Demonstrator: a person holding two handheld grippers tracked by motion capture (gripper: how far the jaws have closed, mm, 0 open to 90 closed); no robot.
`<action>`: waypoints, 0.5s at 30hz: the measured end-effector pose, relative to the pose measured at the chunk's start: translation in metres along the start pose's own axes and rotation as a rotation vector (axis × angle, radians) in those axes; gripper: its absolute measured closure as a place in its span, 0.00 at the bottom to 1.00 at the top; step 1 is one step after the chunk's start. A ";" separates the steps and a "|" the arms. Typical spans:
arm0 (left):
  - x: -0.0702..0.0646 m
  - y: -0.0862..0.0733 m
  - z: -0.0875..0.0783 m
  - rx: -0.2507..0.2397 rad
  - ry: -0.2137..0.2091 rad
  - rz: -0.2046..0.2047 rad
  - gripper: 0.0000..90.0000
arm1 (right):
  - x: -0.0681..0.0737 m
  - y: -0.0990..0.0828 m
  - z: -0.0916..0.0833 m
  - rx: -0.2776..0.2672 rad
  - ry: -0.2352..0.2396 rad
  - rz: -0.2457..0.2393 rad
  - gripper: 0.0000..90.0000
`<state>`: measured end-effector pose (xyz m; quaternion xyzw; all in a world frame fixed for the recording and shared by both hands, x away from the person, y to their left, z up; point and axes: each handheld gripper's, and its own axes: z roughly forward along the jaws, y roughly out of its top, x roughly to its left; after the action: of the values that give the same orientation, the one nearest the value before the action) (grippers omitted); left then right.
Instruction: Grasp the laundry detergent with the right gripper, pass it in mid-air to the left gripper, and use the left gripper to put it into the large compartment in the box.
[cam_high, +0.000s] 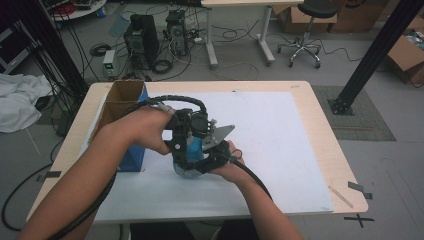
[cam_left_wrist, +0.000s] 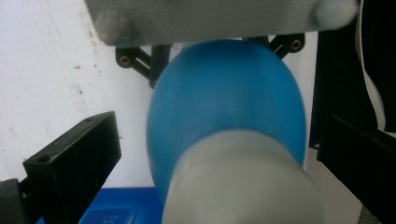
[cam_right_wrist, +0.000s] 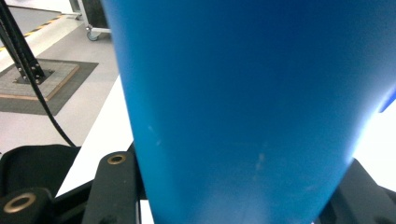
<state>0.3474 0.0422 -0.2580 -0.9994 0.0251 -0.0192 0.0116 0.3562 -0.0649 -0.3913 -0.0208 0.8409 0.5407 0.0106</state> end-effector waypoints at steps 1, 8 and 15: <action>0.000 -0.001 0.001 0.001 0.001 -0.002 0.00 | 0.001 0.001 0.000 0.002 0.002 0.013 0.51; -0.002 -0.003 0.003 0.004 0.021 -0.008 0.02 | -0.002 0.004 0.003 -0.005 0.004 -0.027 0.51; -0.002 -0.004 0.003 0.012 0.016 -0.012 0.10 | -0.001 0.005 0.005 -0.012 0.003 -0.015 0.51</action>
<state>0.3453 0.0462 -0.2610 -0.9993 0.0189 -0.0273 0.0175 0.3568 -0.0581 -0.3891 -0.0279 0.8375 0.5456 0.0135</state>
